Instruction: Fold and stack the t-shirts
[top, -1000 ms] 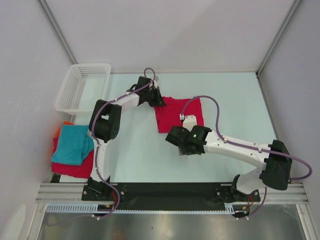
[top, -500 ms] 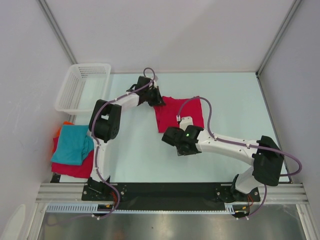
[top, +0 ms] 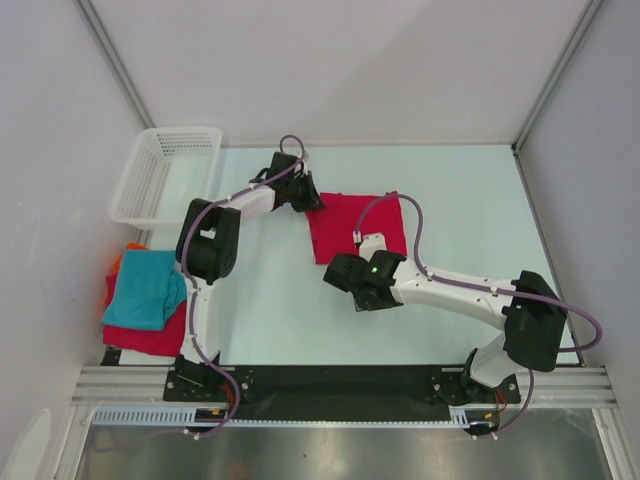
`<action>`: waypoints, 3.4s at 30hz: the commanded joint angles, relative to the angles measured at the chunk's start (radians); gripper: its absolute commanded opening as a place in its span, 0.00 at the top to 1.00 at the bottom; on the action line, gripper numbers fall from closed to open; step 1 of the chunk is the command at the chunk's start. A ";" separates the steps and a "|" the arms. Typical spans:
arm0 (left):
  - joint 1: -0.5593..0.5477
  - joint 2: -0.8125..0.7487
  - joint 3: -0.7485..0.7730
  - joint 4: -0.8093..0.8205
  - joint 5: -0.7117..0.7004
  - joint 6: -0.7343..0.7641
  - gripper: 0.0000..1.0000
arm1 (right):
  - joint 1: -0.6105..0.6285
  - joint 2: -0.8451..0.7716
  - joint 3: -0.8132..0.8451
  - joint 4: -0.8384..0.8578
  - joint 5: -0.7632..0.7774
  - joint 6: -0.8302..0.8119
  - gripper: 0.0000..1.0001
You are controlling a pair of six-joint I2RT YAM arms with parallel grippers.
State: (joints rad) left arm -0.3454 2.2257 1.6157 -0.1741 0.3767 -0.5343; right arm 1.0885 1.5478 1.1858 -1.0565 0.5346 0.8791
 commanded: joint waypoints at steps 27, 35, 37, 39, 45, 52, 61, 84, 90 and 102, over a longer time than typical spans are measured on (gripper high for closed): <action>-0.070 -0.548 -0.755 0.324 -0.145 -0.099 0.00 | 0.071 -0.080 -0.019 -0.043 0.044 0.081 0.39; -0.101 -0.453 -0.829 0.498 -0.144 -0.180 0.00 | 0.073 -0.121 0.020 -0.157 0.071 0.089 0.39; -0.104 -0.401 -0.820 0.540 -0.134 -0.200 0.00 | 0.070 -0.117 0.031 -0.168 0.073 0.078 0.39; -0.109 -0.350 -0.810 0.579 -0.124 -0.227 0.00 | 0.059 -0.101 0.041 -0.175 0.070 0.067 0.39; -0.130 -0.262 -0.797 0.668 -0.095 -0.292 0.00 | 0.018 -0.048 0.093 -0.200 0.059 0.026 0.39; -0.165 -0.230 -0.758 0.630 -0.131 -0.374 0.00 | -0.025 -0.031 0.147 -0.206 0.038 -0.008 0.39; -0.191 -0.178 -0.648 0.625 -0.044 -0.435 0.78 | -0.045 -0.066 0.198 -0.247 0.034 -0.009 0.39; 0.252 -0.976 -0.611 -0.231 -0.209 -0.217 1.00 | 0.062 -0.417 0.175 -0.280 0.053 0.055 0.41; 0.448 -1.204 -0.683 -0.378 -0.208 -0.161 1.00 | 0.085 -0.431 0.181 -0.263 0.045 0.035 0.41; 0.858 -1.275 -0.692 -0.498 -0.003 -0.023 1.00 | 0.094 -0.327 0.236 -0.185 0.022 -0.052 0.41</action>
State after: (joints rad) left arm 0.4240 0.9661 0.9016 -0.6624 0.2665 -0.6285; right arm 1.1763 1.1950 1.3663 -1.2839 0.5488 0.8619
